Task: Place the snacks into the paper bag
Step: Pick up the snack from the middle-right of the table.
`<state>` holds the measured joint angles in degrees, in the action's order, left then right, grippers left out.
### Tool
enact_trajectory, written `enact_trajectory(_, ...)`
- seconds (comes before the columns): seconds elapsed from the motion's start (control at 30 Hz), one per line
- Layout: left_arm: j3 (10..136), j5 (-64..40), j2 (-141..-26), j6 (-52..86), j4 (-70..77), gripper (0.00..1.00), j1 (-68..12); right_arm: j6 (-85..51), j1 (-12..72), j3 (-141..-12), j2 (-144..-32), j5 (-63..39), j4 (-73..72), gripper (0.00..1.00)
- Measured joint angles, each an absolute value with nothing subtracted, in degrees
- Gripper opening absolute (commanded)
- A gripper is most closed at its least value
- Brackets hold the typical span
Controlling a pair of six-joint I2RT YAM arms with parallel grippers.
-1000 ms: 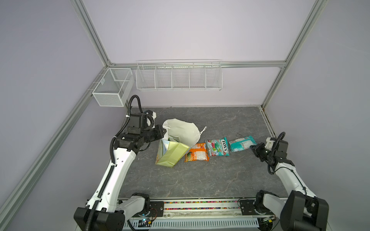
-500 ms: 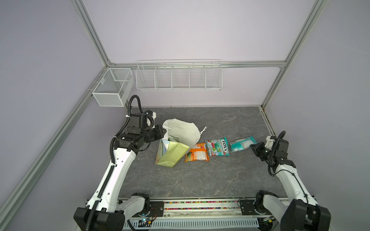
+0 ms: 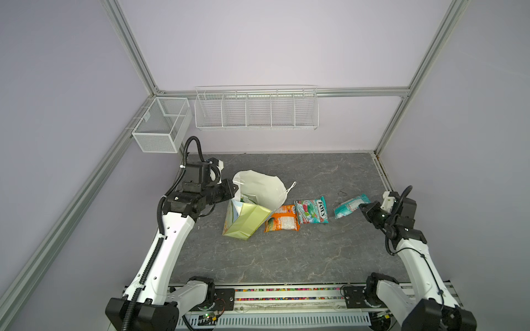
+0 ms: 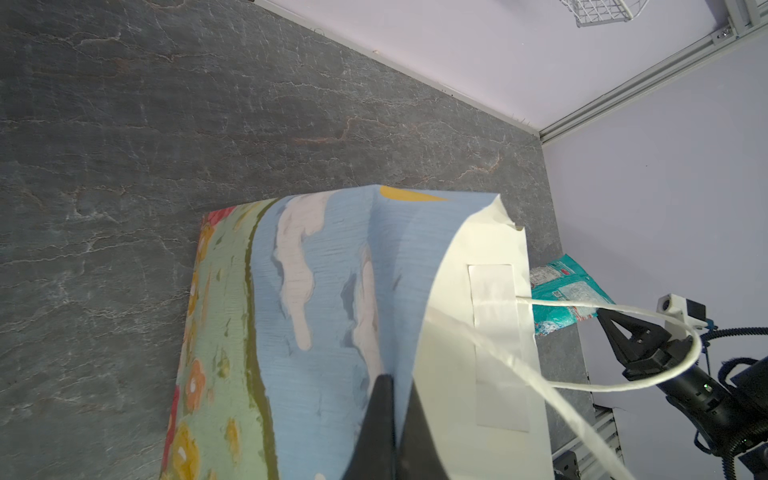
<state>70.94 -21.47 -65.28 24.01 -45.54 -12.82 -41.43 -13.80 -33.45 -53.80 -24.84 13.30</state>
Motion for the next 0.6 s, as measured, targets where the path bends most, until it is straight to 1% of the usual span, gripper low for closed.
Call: enact_trajectory(0.6,70.9,-21.5,-64.3,24.5,-46.1,0.00,-12.8,-40.4,-12.6,-34.4,-50.6,-25.3,15.3,0.07)
